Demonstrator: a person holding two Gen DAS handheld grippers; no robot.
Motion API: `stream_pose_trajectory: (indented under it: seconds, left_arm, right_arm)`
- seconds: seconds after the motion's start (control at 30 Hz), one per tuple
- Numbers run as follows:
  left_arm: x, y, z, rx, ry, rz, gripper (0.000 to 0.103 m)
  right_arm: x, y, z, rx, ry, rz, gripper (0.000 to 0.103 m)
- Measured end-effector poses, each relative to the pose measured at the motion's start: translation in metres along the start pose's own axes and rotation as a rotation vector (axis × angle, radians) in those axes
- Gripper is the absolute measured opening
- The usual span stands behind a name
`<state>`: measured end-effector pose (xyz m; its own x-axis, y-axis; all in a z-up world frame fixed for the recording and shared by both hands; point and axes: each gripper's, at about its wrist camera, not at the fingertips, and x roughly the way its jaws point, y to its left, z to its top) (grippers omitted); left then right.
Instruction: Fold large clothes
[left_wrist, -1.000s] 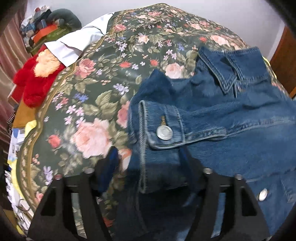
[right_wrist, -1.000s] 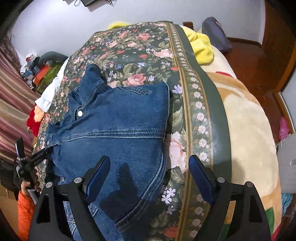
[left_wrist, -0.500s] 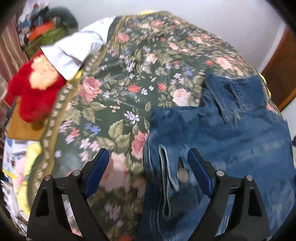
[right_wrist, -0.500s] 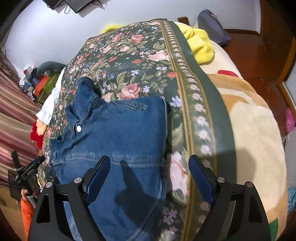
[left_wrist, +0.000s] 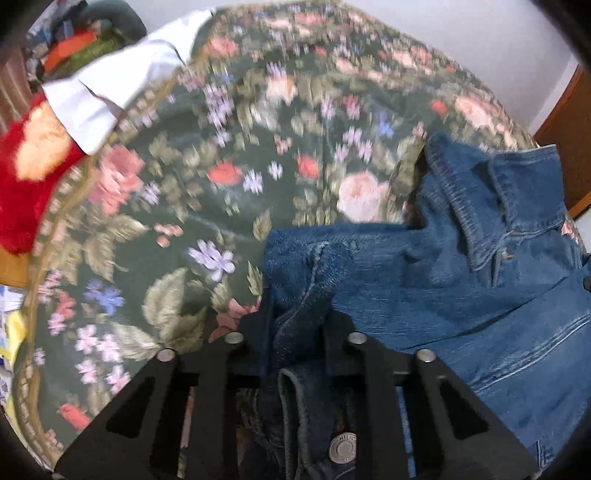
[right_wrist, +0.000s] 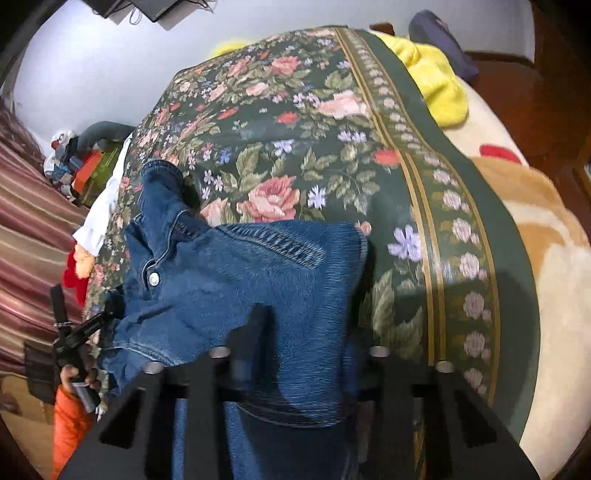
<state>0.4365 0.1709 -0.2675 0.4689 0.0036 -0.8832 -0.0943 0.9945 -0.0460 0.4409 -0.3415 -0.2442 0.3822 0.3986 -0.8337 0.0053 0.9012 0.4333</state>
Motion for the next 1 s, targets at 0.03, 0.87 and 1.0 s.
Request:
stream_pose_trajectory:
  seconds: [0.03,0.87,1.0]
  left_arm:
    - [-0.01,0.001,0.001,-0.004,-0.024,-0.004,0.013]
    - [-0.003,0.067,0.007,-0.09,-0.069,0.162,0.028]
    - [-0.009,0.066,0.007,-0.091,-0.066,0.163,0.028]
  right_arm:
    - [-0.001,0.002,0.002,-0.007,-0.012,-0.006,0.019]
    - [0.067,0.081,0.091,-0.259,-0.087,-0.154,0.015]
    - [0.062,0.081,0.085,-0.279,-0.067,-0.158,0.015]
